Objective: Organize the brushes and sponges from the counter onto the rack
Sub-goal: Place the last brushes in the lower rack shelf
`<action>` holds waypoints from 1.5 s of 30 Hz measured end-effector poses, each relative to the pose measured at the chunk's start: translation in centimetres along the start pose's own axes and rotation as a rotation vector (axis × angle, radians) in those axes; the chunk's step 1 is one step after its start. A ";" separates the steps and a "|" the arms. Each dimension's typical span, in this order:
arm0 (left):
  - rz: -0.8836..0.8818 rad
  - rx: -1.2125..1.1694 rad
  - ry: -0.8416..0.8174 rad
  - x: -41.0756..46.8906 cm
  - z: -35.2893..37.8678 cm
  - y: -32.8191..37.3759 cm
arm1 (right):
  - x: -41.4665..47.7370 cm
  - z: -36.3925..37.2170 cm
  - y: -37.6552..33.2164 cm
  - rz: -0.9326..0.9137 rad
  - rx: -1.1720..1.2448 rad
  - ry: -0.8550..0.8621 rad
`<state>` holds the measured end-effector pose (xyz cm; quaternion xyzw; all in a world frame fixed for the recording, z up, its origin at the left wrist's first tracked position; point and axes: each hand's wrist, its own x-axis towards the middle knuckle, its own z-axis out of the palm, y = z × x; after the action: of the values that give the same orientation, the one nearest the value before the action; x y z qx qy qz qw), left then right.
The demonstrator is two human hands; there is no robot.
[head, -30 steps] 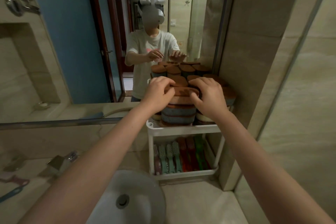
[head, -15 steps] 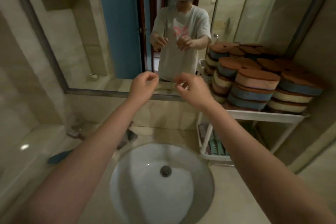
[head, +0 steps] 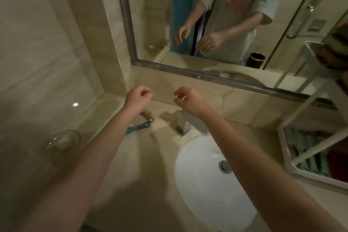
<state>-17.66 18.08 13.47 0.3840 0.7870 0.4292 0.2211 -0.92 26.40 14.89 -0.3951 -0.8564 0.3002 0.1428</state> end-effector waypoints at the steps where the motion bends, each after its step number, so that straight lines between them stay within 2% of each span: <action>1: -0.031 0.013 0.004 0.5 -0.6 -1.5 | 0.9 1.6 -0.1 0.025 0.007 -0.028; 10: -0.255 0.142 -0.072 2.5 -2.1 -12.7 | 7.6 13.9 2.6 0.262 -0.013 -0.262; 15: -0.270 0.284 -0.151 3.2 -1.4 -16.9 | 10.5 18.3 3.9 0.244 -0.224 -0.263; 24: -0.119 0.704 -0.277 4.6 -0.1 -20.0 | 14.7 22.3 3.6 0.201 -0.393 -0.222; 29: -0.100 0.803 -0.343 4.8 0.7 -20.8 | 15.7 23.1 3.3 0.287 -0.352 -0.213; 34: -0.070 0.885 -0.308 4.7 1.4 -20.8 | 16.1 22.7 2.9 0.318 -0.310 -0.262; 38: -0.042 0.806 -0.312 4.5 0.8 -20.5 | 15.4 21.9 3.0 0.294 -0.324 -0.271; 42: -0.030 0.597 -0.321 4.0 0.0 -19.3 | 14.4 20.5 3.4 0.257 -0.238 -0.258; 45: -0.008 0.419 -0.244 3.5 -0.2 -17.8 | 13.2 19.0 3.3 0.229 -0.132 -0.208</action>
<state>-27.33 14.75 -1.51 0.4675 0.8279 0.2059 0.2317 -16.71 30.53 -1.86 -0.4655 -0.8337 0.2970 -0.0079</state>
